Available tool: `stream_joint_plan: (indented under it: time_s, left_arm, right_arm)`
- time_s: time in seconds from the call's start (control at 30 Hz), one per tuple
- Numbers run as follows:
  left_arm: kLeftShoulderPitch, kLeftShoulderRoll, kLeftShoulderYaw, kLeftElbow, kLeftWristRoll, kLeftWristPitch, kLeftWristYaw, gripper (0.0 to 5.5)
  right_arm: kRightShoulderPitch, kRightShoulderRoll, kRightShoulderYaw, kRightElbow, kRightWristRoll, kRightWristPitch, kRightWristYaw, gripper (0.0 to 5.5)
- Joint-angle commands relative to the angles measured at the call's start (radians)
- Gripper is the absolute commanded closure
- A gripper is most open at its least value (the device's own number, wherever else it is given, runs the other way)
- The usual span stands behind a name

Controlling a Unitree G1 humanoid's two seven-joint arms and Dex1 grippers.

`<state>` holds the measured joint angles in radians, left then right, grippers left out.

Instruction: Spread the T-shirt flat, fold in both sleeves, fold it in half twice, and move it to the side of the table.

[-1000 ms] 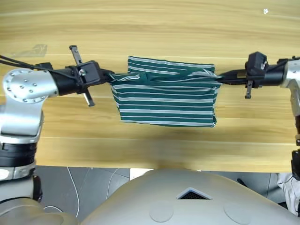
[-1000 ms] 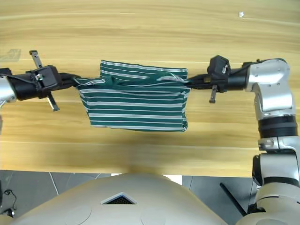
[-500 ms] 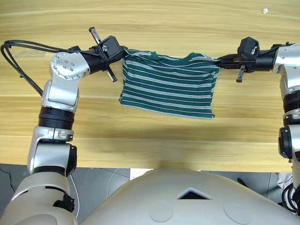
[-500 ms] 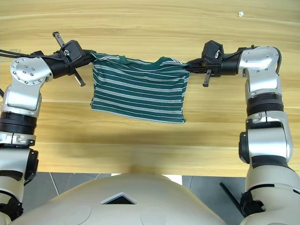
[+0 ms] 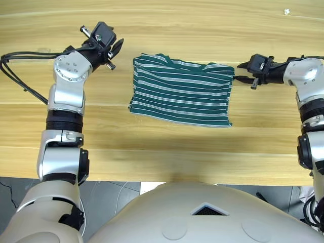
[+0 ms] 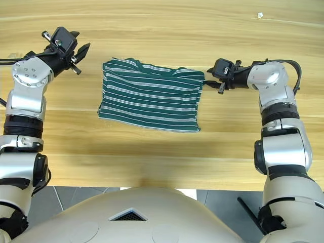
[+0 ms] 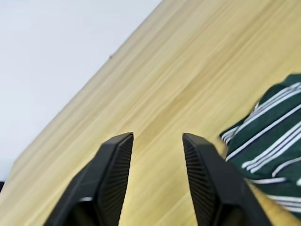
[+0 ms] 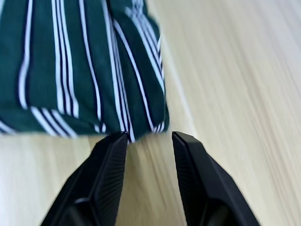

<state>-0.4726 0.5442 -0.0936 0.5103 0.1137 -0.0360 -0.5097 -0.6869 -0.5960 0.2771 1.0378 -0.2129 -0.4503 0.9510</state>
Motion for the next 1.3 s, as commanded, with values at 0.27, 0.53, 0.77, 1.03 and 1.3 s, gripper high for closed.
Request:
stream_joint_plan:
  time_s: [0.27, 0.53, 0.77, 1.03, 1.3]
  left_arm:
    - [0.199, -0.03, 0.063, -0.229, -0.05, -0.008, 0.039, 2.62]
    - [0.283, -0.052, 0.067, -0.396, -0.068, 0.048, 0.034, 2.62]
    - [0.295, -0.059, 0.051, -0.409, -0.064, 0.051, 0.035, 2.62]
    - [0.371, -0.072, 0.058, -0.484, -0.072, 0.067, 0.053, 2.62]
    - [0.503, -0.084, 0.068, -0.637, -0.071, 0.091, 0.079, 2.62]
  right_arm:
    - [-0.038, 0.102, -0.059, 0.018, 0.01, -0.182, -0.194, 3.75]
    - [-0.06, 0.155, 0.051, 0.107, -0.138, -0.176, -0.293, 3.75]
    - [-0.111, 0.152, 0.209, 0.249, -0.346, -0.072, -0.439, 3.75]
    - [-0.087, -0.042, 0.26, 0.254, -0.407, -0.058, -0.492, 3.75]
    - [0.458, -0.339, 0.241, -0.842, 0.286, 0.08, 0.239, 3.75]
